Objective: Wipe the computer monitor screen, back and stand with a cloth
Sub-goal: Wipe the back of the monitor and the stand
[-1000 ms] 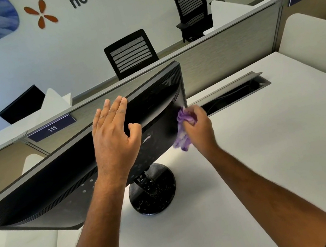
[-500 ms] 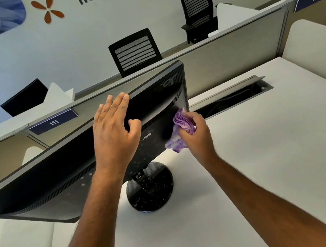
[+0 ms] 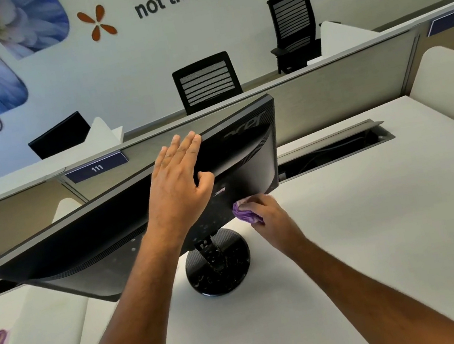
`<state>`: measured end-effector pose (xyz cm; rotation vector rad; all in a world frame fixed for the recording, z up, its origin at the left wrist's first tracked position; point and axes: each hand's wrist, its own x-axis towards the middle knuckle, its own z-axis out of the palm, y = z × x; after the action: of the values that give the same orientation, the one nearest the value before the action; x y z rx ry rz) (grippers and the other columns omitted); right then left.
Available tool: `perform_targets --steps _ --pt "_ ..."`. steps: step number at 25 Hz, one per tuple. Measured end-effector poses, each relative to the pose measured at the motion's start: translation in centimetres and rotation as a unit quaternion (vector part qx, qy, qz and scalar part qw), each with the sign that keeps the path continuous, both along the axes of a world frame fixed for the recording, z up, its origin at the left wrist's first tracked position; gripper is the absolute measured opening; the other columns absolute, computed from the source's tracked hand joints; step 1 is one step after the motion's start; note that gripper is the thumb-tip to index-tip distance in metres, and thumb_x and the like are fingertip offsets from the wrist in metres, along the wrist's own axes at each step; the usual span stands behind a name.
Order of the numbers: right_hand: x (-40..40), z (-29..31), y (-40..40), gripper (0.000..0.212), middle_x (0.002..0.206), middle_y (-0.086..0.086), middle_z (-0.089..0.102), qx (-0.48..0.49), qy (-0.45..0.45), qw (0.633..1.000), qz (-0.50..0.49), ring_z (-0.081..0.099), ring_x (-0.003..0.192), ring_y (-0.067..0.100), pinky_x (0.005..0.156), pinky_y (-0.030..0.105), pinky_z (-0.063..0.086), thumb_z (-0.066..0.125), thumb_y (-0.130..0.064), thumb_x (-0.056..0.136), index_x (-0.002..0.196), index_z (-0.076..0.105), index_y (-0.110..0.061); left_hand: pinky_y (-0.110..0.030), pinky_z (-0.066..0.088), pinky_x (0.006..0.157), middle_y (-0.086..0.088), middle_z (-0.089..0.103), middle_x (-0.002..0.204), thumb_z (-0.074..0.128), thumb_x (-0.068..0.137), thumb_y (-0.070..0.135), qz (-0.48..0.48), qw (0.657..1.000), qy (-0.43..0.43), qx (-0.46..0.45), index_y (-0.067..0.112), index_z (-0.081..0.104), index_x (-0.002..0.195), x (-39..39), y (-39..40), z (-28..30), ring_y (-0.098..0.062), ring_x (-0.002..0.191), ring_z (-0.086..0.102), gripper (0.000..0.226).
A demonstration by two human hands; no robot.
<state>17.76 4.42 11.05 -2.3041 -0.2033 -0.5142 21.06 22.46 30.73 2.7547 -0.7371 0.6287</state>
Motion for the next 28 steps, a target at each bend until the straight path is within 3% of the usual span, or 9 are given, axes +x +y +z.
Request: perform_targets --steps 3,7,10,13,17,19,24,28 --pt "0.0 2.8 0.2 0.048 0.118 0.004 0.059 0.040 -0.061 0.997 -0.015 0.058 0.107 0.016 0.085 0.032 0.060 0.076 0.001 0.085 0.130 0.065 -0.014 -0.035 0.007 0.132 0.002 0.029 0.170 0.043 0.098 0.032 -0.006 1.000 -0.002 0.008 0.020 0.031 0.164 0.3 0.4 0.2 -0.011 0.160 0.016 0.068" --pt "0.3 8.6 0.6 0.043 0.115 0.004 0.057 0.076 -0.197 0.977 -0.013 0.057 0.105 0.016 0.091 0.020 0.051 0.071 0.005 0.084 0.124 0.064 -0.011 -0.035 0.011 0.132 0.001 0.031 0.170 0.048 0.100 0.026 -0.001 1.000 -0.015 0.012 0.019 0.034 0.163 0.2 1.5 0.2 -0.011 0.159 0.020 0.065" --pt "0.9 7.8 0.8 0.041 0.119 0.004 0.058 0.013 -0.179 0.984 -0.020 0.052 0.108 0.016 0.092 0.019 0.046 0.078 -0.006 0.083 0.122 0.068 -0.012 -0.036 0.015 0.131 -0.004 0.034 0.168 0.052 0.099 0.021 0.032 0.998 -0.047 -0.016 0.014 0.038 0.161 -0.5 2.9 -0.4 -0.015 0.158 0.027 0.063" --pt "1.1 3.4 1.0 0.046 0.119 0.006 0.058 -0.045 -0.091 0.995 -0.007 0.054 0.109 0.024 0.083 0.034 0.059 0.083 -0.009 0.082 0.125 0.068 -0.015 -0.042 0.020 0.131 -0.007 0.037 0.167 0.049 0.098 0.021 0.065 0.995 -0.080 -0.012 0.010 0.039 0.159 -1.1 5.0 -1.3 -0.020 0.157 0.028 0.064" --pt "1.0 1.0 0.9 0.047 0.116 0.007 0.060 -0.070 -0.010 0.997 0.014 0.057 0.105 0.028 0.082 0.043 0.060 0.083 -0.003 0.080 0.123 0.070 -0.017 -0.042 0.020 0.131 -0.006 0.039 0.166 0.047 0.096 0.022 0.053 0.996 -0.078 -0.008 0.010 0.040 0.159 -1.2 5.7 -1.3 -0.019 0.157 0.028 0.064" --pt "0.8 2.0 0.6 0.046 0.113 0.009 0.061 -0.056 -0.034 0.998 0.010 0.059 0.100 0.027 0.081 0.042 0.060 0.080 0.003 0.080 0.122 0.071 -0.013 -0.042 0.020 0.131 -0.006 0.040 0.165 0.046 0.096 0.023 0.052 0.996 -0.074 -0.016 0.011 0.041 0.158 -1.1 5.5 -1.2 -0.019 0.157 0.029 0.064" --pt "0.6 9.7 1.1 0.045 0.117 0.007 0.060 0.030 -0.204 0.978 -0.015 0.054 0.104 0.021 0.090 0.023 0.049 0.067 0.004 0.084 0.127 0.068 -0.009 -0.042 0.022 0.130 -0.004 0.043 0.164 0.045 0.095 0.025 0.051 0.996 -0.069 -0.029 0.012 0.044 0.158 -1.0 5.7 -1.3 -0.018 0.156 0.031 0.064" --pt "1.2 9.8 1.5 0.043 0.127 0.007 0.062 -0.036 -0.231 0.972 0.022 0.056 0.116 0.021 0.101 0.029 0.047 0.073 -0.010 0.087 0.130 0.068 -0.009 -0.043 0.022 0.130 -0.004 0.042 0.164 0.043 0.094 0.027 0.053 0.996 -0.066 -0.029 0.012 0.043 0.158 -0.9 5.6 -1.2 -0.017 0.156 0.031 0.065"
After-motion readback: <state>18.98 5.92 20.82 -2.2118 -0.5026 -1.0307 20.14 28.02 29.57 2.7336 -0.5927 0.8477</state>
